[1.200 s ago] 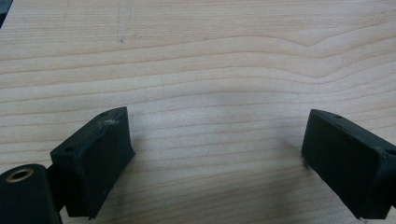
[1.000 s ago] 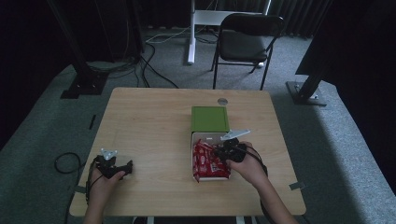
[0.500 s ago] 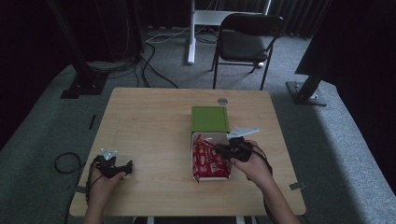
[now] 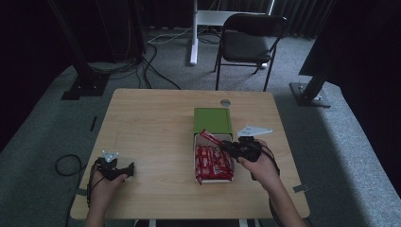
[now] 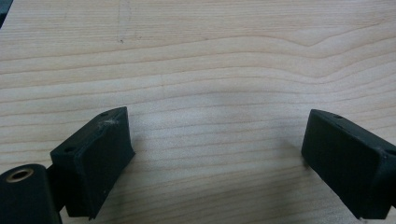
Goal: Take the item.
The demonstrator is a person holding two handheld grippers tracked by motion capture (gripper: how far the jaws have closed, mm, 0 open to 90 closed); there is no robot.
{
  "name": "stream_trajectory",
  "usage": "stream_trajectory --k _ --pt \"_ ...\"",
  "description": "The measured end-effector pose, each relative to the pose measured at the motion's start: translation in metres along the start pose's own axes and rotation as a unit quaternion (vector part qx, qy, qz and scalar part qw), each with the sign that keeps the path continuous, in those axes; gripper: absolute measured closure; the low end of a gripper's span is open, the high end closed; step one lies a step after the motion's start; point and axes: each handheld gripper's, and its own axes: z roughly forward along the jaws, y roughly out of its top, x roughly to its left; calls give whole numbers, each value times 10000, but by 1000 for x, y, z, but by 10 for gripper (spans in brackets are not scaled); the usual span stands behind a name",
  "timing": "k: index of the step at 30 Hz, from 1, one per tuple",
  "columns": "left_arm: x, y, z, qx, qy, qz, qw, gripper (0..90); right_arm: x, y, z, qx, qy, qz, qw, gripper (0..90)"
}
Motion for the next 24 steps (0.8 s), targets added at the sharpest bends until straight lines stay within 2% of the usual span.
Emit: stream_trajectory --k 6,7,10,12,13,24 --pt "0 0 0 1 0 -1 10000 94 -6 2 -7 -217 -186 114 9995 812" --pt "0 0 0 0 0 0 10000 94 -11 2 -10 -289 -318 162 9989 812" --pt "0 0 0 -12 0 -9 10000 94 -16 1 -13 -369 -456 231 9980 812" --pt "0 0 0 -12 0 -9 10000 94 -18 0 -15 -407 -481 278 9976 812" --pt "0 0 0 -12 1 -10 10000 94 -21 -1 -18 -451 -582 309 9968 812" --pt "0 0 0 0 0 4 10000 94 -45 -11 -40 -711 -1027 605 9903 812"
